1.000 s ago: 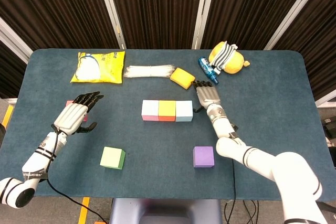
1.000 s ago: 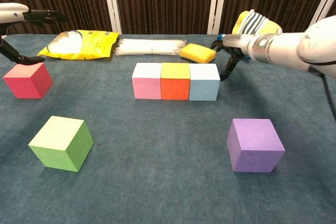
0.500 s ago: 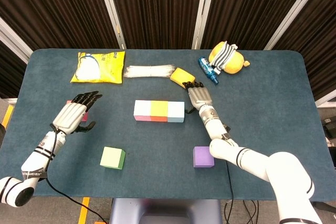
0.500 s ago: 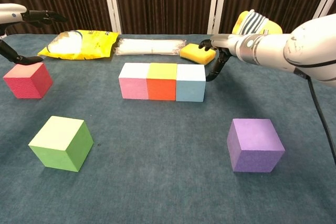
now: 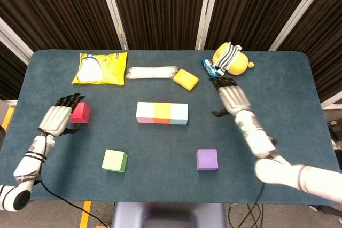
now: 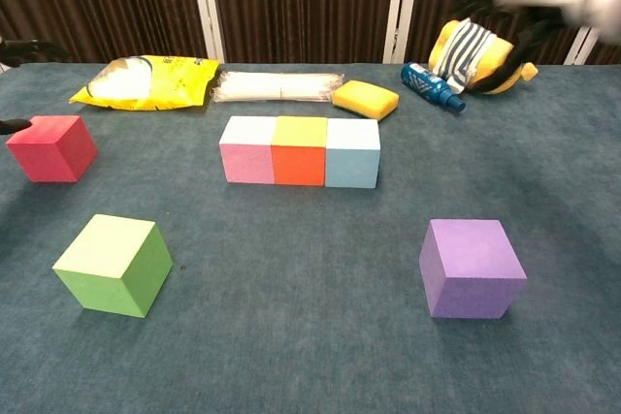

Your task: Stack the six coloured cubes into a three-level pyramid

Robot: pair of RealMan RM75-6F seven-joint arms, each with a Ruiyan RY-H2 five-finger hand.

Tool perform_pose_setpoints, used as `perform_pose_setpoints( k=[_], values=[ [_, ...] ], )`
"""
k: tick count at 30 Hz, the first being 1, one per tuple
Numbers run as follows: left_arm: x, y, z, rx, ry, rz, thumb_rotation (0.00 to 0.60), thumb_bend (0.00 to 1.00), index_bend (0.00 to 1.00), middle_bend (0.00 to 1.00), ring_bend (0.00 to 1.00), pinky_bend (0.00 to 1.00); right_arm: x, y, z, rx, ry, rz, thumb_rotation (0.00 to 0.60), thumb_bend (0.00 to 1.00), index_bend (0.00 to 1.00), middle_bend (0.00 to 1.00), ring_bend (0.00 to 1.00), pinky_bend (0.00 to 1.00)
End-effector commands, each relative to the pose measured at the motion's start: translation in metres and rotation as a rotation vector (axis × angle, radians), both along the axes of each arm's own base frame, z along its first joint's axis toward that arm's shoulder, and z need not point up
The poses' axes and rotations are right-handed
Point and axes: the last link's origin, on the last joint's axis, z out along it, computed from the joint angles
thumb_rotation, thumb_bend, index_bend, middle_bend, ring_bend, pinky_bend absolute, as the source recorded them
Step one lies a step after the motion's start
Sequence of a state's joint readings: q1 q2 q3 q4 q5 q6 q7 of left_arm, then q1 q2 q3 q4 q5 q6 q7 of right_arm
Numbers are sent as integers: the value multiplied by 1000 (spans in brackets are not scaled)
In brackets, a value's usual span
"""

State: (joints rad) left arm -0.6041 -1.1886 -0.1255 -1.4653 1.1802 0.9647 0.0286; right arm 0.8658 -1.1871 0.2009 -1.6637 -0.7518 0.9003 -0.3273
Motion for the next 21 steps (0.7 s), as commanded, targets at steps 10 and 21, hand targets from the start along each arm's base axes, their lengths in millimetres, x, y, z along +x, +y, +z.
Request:
perform_pose_setpoints(
  k=[10, 21],
  values=[
    [-29, 4, -11, -3, 57, 107, 600, 388, 0, 0, 0, 90, -72, 90, 83, -128, -59, -18, 600, 292, 80, 151, 0, 21],
    [-46, 39, -22, -49, 144, 167, 600, 384, 0, 0, 0, 89, -79, 103, 81, -130, -59, -3, 600, 293, 80, 151, 0, 21]
  ],
)
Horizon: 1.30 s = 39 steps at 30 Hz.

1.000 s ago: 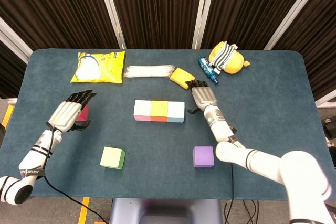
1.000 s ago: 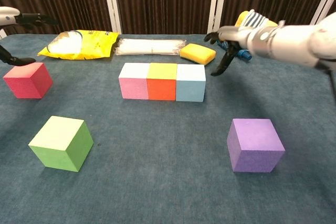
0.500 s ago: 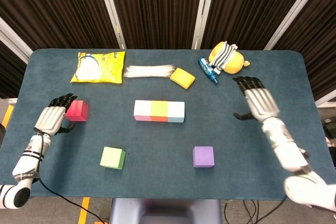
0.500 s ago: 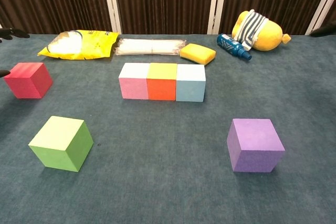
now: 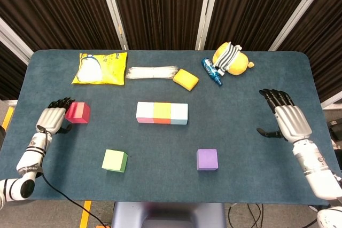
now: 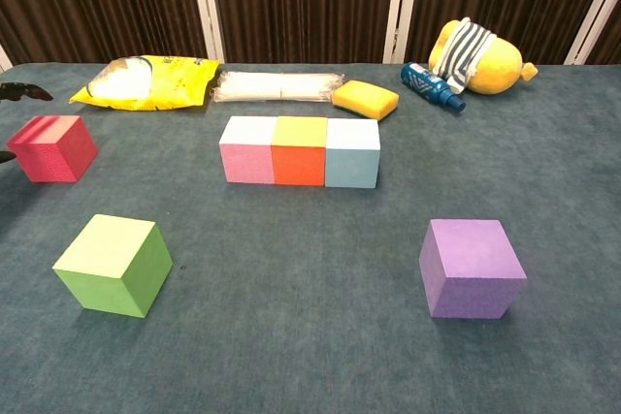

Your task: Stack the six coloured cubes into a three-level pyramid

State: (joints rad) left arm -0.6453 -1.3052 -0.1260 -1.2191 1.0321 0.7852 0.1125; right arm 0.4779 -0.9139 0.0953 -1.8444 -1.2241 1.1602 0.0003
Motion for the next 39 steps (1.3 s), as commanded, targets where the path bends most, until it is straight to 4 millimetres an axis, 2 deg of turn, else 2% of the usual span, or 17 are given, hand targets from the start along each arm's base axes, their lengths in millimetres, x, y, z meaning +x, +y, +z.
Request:
perform_pose_setpoints(
  k=[1, 10, 15, 19, 20, 23, 26, 31, 35, 39],
  values=[
    [0, 15, -5, -19, 19, 2, 600, 385, 0, 0, 0, 89, 0, 2, -3, 5, 4, 1, 600, 293, 80, 151, 0, 21],
    [1, 33, -8, -82, -2, 30, 600, 384, 0, 3, 0, 93, 1, 3, -5, -6, -2, -8, 600, 292, 80, 151, 0, 21],
    [0, 41, -10, -83, -3, 37, 600, 385, 3, 52, 22, 104, -1, 2, -5, -10, -3, -18, 600, 293, 80, 151, 0, 21],
    [0, 48, -10, -59, 8, 27, 600, 385, 93, 194, 147, 151, -4, 2, -5, -11, -9, -28, 600, 293, 81, 151, 0, 21],
    [2, 49, -10, -49, 3, 20, 600, 384, 137, 256, 207, 183, -4, 2, -4, -11, -11, -29, 600, 293, 81, 151, 0, 21],
    [12, 50, -7, -35, -3, -24, 600, 382, 192, 341, 291, 261, -5, 2, -4, -14, -15, -30, 600, 293, 82, 151, 0, 21],
    [34, 49, -2, -39, -42, -71, 600, 382, 191, 355, 300, 298, -6, 3, -3, -18, -20, -29, 600, 293, 82, 151, 0, 21],
    [87, 46, 7, -52, -142, -156, 600, 379, 182, 350, 300, 320, -12, 6, 3, -37, -28, -37, 600, 293, 82, 151, 0, 21],
    [133, 43, 4, -103, -191, -203, 600, 379, 174, 340, 301, 327, -16, 9, 9, -46, -39, -46, 600, 293, 82, 151, 0, 21],
    [167, 45, -5, -117, -174, -243, 600, 378, 153, 331, 300, 325, -22, 12, 12, -49, -44, -52, 600, 293, 82, 151, 0, 21]
  ],
)
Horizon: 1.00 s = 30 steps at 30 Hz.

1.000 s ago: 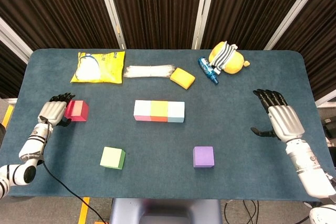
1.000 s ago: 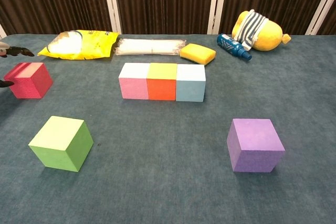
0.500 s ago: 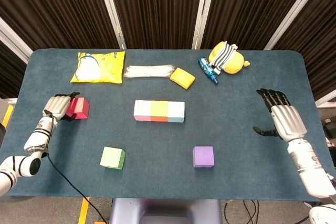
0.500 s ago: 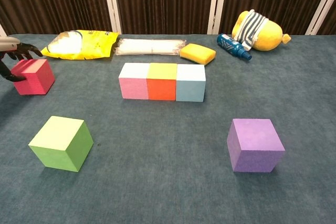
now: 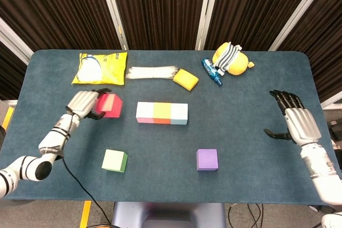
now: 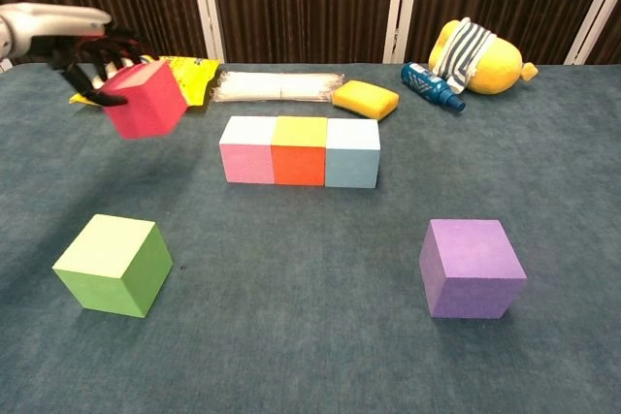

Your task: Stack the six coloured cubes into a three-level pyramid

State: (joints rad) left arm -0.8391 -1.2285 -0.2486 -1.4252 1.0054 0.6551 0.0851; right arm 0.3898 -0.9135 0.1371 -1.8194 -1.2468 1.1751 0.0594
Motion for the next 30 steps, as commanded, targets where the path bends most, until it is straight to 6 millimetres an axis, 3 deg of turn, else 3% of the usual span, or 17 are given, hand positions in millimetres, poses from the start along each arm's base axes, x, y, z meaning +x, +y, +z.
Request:
perform_pose_setpoints(
  k=[1, 9, 16, 30],
  values=[
    [50, 6, -1, 15, 13, -59, 600, 378, 149, 330, 299, 324, -5, 2, 3, -4, 2, -7, 600, 293, 82, 151, 0, 21],
    [105, 6, -25, 31, 2, -38, 600, 380, 135, 314, 284, 314, -15, 4, 7, -7, -6, -19, 600, 293, 82, 151, 0, 21],
    [133, -5, -48, 70, 67, -33, 600, 379, 129, 312, 284, 321, -22, 3, 8, -2, -15, -27, 600, 293, 82, 151, 0, 21],
    [156, -11, -78, 63, 109, 29, 600, 378, 116, 298, 273, 319, -33, 4, 8, 8, -24, -38, 600, 293, 82, 151, 0, 21]
  ],
)
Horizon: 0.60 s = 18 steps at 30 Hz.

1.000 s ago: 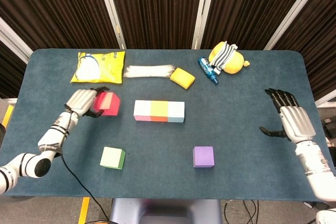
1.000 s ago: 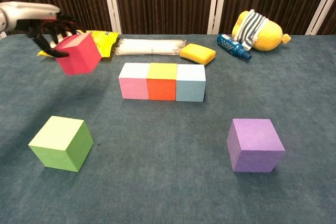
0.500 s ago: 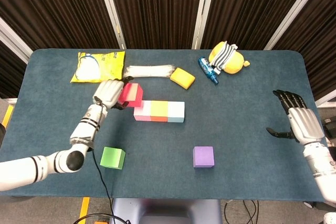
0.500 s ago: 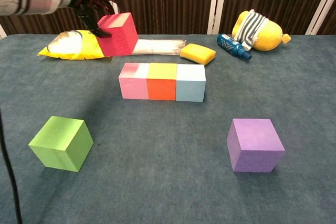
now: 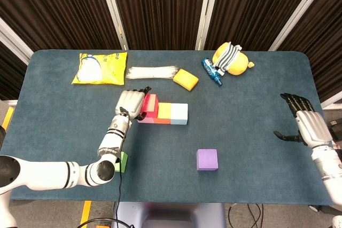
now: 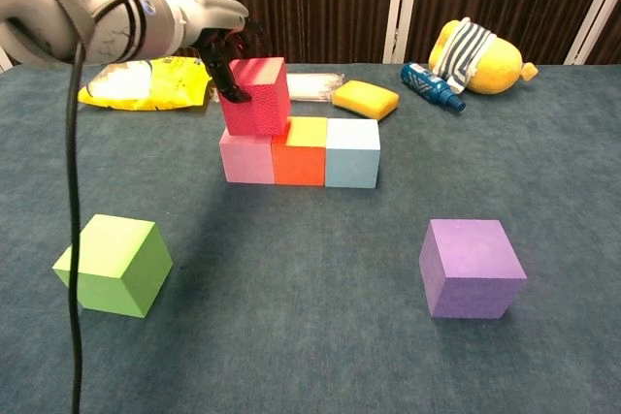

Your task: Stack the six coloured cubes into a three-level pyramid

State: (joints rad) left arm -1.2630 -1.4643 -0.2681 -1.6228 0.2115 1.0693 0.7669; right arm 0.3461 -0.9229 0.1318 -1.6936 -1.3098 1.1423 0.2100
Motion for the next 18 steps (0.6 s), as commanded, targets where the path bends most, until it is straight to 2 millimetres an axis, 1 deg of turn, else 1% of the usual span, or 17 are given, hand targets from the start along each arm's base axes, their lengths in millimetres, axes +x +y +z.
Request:
perform_pose_setpoints(
  k=[1, 7, 18],
  values=[
    [6, 1, -3, 15, 6, 8, 600, 378, 115, 296, 273, 319, 0, 0, 1, 0, 0, 2, 600, 293, 82, 151, 0, 21],
    [10, 3, -8, 15, 6, 26, 600, 376, 104, 288, 269, 320, -2, 0, 1, 1, -4, -3, 600, 293, 82, 151, 0, 21],
    [8, 5, -16, 31, 36, 25, 600, 378, 98, 270, 249, 310, -4, 1, 3, -1, -4, -9, 600, 294, 82, 151, 0, 21]
  ],
)
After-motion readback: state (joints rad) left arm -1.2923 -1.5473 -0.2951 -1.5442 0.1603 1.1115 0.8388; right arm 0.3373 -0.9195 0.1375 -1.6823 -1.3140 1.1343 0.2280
